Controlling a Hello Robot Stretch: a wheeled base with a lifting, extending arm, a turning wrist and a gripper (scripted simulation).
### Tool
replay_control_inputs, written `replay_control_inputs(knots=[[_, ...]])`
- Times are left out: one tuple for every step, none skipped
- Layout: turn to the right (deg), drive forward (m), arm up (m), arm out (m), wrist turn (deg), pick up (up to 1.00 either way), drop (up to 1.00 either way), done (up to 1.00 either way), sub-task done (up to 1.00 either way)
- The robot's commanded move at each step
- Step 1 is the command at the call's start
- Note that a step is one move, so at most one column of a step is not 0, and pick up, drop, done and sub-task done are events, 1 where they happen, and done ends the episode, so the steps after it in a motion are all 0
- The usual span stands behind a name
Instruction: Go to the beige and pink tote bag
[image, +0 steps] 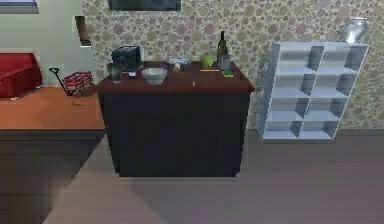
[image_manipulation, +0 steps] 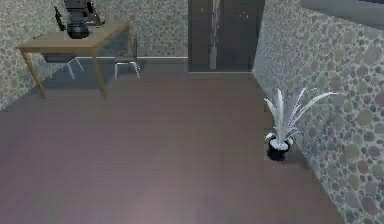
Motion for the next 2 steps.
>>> replay_control_inputs(knots=[[-45.0,0.00,0.00,0.00,0.0,0.00,0.00,0.00,0.00],[-27.0,0.00,0.00,0.00,0.0,0.00,0.00,0.00,0.00]])
